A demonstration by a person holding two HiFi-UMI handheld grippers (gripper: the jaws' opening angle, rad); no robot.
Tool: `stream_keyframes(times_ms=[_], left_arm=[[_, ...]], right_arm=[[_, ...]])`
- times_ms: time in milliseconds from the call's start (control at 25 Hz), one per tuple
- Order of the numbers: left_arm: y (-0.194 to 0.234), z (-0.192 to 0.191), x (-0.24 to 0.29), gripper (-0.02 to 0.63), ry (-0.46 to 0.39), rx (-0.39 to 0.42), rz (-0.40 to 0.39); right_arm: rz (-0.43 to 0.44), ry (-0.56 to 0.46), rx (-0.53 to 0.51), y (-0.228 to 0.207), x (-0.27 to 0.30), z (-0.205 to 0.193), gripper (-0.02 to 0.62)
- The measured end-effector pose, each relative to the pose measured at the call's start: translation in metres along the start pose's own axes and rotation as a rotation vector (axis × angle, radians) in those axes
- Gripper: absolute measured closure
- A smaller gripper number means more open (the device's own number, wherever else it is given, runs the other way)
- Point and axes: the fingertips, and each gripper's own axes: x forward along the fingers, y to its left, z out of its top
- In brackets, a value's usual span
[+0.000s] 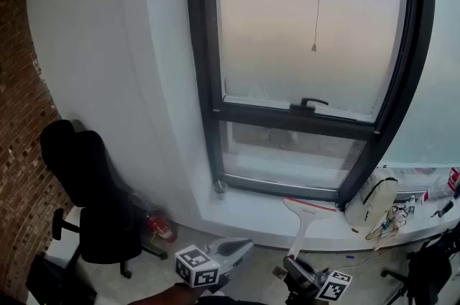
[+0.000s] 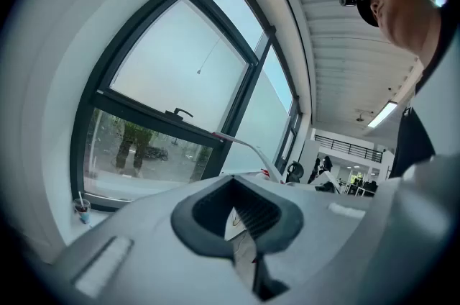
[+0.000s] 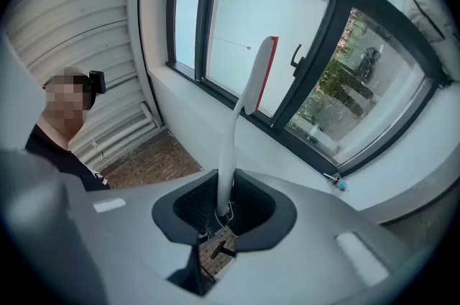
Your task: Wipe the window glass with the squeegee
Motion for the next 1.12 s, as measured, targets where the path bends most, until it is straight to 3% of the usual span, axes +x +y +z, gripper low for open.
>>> stream_keyframes(times_ms=[520,840,960,1120], left_arm=[[-0.011,-0.001,0.008,0.606,-0.005,0.008,-0.003],[-0.016,-0.008,0.017,0.606,-0.006,-0.034,0.041],[-0.023,-0.012,0.023,0.606,-0.006,-0.057,0.050],[-0.035,-0.013,0.034,0.606,-0.021,-0.020,0.061]], right_arm=[[0.041,-0.005,0.032,0.004,-0.010,0.009,0.511],[0.140,-0.015,0.045,0.021,-0.023,0.021,0.499],[0.131,-0.006,0.026,0.020,-0.034,0.024,0.500],[0.083,0.025,0.030,0.003,-0.056,0.024,0.500]])
